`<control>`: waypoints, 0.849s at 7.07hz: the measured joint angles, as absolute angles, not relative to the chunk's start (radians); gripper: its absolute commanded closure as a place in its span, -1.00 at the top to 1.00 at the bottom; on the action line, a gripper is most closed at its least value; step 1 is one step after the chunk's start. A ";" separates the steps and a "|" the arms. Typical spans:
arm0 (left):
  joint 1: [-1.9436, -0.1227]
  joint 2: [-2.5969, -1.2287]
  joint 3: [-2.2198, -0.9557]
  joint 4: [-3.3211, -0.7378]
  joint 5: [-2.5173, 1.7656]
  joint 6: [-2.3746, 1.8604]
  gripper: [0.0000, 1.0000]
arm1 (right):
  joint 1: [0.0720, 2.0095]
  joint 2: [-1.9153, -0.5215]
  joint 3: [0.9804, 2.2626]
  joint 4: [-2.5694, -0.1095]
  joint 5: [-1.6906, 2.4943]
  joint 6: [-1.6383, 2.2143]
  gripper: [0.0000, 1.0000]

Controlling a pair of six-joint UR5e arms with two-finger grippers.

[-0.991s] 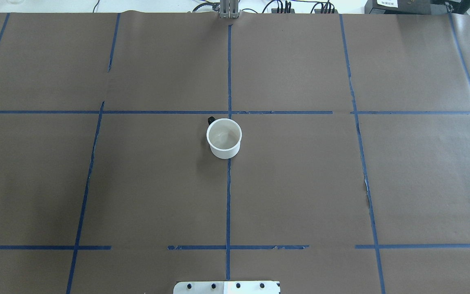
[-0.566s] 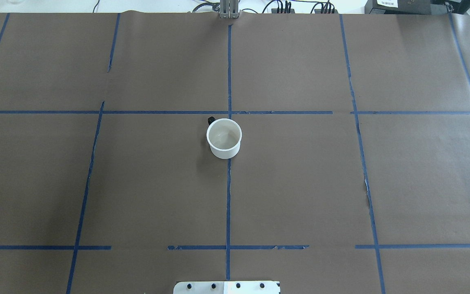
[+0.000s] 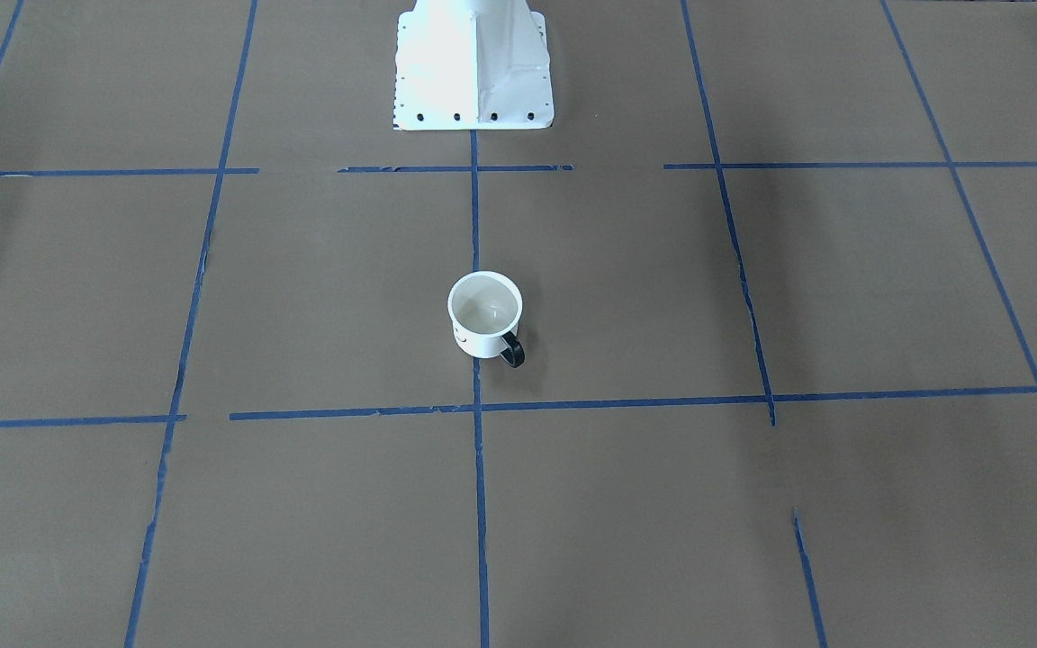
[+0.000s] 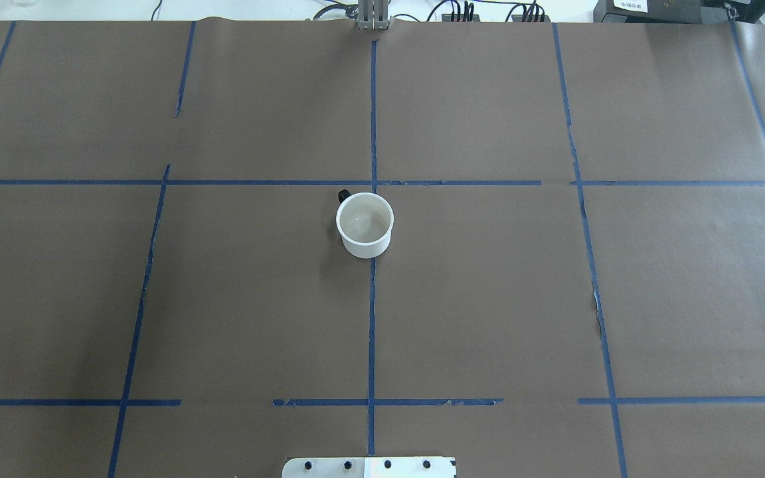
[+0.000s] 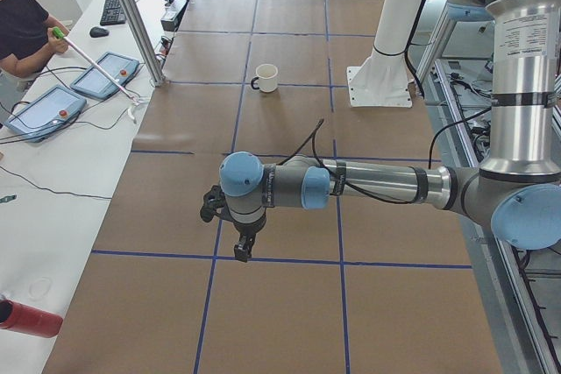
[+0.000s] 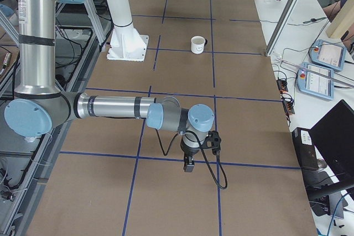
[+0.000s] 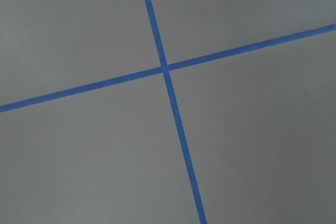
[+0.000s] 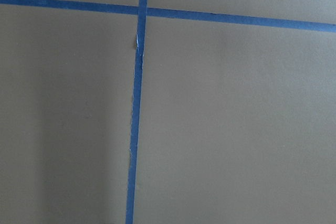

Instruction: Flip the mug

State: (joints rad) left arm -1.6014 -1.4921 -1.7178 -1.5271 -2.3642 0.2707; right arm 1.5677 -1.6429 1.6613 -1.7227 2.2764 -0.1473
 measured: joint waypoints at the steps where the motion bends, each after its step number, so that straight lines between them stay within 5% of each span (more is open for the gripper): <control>1: -1.623 -1.486 -1.726 -1.527 -2.364 0.278 1.00 | 1.568 -1.643 1.661 -1.723 2.276 -0.147 1.00; 6: -1.651 -1.502 -1.711 -1.525 -2.371 0.222 1.00 | 1.568 -1.643 1.661 -1.723 2.276 -0.147 1.00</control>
State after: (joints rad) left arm -1.6512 -1.5015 -1.7106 -1.5247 -2.3707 0.2217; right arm 1.5677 -1.6433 1.6613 -1.7226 2.2764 -0.1473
